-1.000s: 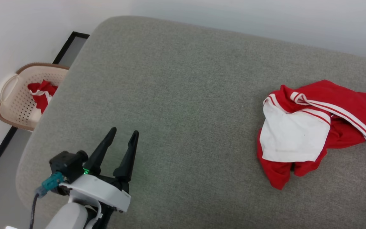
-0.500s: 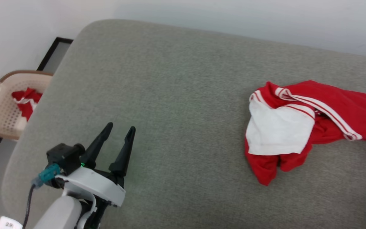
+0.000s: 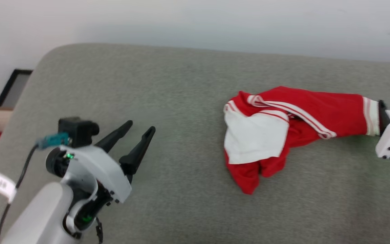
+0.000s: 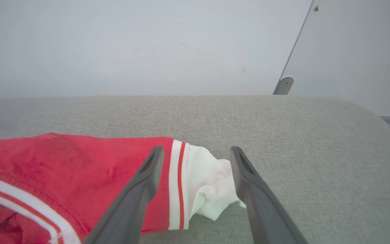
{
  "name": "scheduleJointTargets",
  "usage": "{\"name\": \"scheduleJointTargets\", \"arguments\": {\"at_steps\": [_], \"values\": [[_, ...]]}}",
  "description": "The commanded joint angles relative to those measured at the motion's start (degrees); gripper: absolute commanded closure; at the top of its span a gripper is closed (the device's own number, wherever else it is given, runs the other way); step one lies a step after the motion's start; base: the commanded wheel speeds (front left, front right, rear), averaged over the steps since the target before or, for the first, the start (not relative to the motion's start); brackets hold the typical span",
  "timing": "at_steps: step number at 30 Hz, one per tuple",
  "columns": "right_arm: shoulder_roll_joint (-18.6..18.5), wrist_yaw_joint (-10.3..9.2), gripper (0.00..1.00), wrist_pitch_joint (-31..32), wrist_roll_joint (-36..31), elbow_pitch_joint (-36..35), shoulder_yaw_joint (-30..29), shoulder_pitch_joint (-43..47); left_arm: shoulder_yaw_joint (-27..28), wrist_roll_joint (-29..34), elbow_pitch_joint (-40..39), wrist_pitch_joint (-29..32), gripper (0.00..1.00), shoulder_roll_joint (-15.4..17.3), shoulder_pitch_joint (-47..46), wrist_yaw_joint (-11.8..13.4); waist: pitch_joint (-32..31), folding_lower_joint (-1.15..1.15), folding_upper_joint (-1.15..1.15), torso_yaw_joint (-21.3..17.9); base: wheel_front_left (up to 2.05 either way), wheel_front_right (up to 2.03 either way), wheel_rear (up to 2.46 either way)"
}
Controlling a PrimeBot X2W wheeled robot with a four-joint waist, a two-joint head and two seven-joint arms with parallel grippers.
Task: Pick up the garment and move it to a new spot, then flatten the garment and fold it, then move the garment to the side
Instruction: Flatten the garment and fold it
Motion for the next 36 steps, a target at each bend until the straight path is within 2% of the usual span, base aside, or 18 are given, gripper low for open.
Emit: {"name": "scheduleJointTargets", "arguments": {"at_steps": [1, 8, 13, 18, 23, 34, 35, 36], "values": [[0.35, -0.05, 0.0, -1.27, 1.37, -2.53, 1.31, 1.95, -0.27, -1.58, -0.52, 3.52, 0.0, 0.47, -1.47, 0.47, -1.83, 0.0, 0.0, -4.16, 0.0, 0.0, 0.0], [3.88, -0.05, 0.0, -5.97, 4.5, -14.88, 4.19, 9.8, -1.91, -6.91, -0.83, 19.15, 0.0, 1.42, -8.68, 2.53, -2.26, 0.0, 0.0, -9.54, 0.0, 0.0, 0.0], [7.13, -0.04, 0.0, -8.96, 4.0, -23.12, 4.64, 14.94, -3.26, -9.5, 1.31, 27.96, 0.0, 0.92, -12.46, 5.35, -2.01, 0.0, 0.0, -12.81, 0.0, 0.0, 0.0], [9.71, -0.04, 0.0, -9.38, 3.82, -28.93, 4.9, 18.97, -5.24, -11.27, 3.06, 34.82, 0.0, -0.33, -14.39, 8.16, -0.94, 0.0, 0.0, -15.06, 0.0, 0.0, 0.0], [11.12, -0.04, 0.0, -8.81, 3.85, -32.4, 5.22, 20.77, -7.36, -11.19, 5.39, 39.21, 0.0, -1.09, -15.36, 10.19, 0.78, 0.0, 0.0, -16.62, 0.0, 0.0, 0.0], [12.18, -0.04, 0.0, -8.81, 3.62, -33.58, 5.26, 20.5, -8.99, -10.87, 11.12, 40.25, 0.0, -2.74, -16.7, 10.3, 3.61, 0.0, 0.0, -18.34, 0.0, 0.0, 0.0], [12.23, -0.04, 0.0, -8.89, 3.5, -33.52, 5.19, 20.45, -9.05, -10.78, 11.5, 40.12, 0.25, -2.87, -16.85, 10.08, 3.73, 0.0, 0.0, -18.32, 0.0, 0.0, 0.0], [12.23, -0.04, 0.0, -8.89, 3.5, -33.52, 5.19, 20.45, -9.05, -10.78, 11.5, 40.12, 0.25, -2.87, -16.85, 10.08, 3.73, 0.0, 0.0, -18.32, 0.0, 0.0, 0.0]]}}
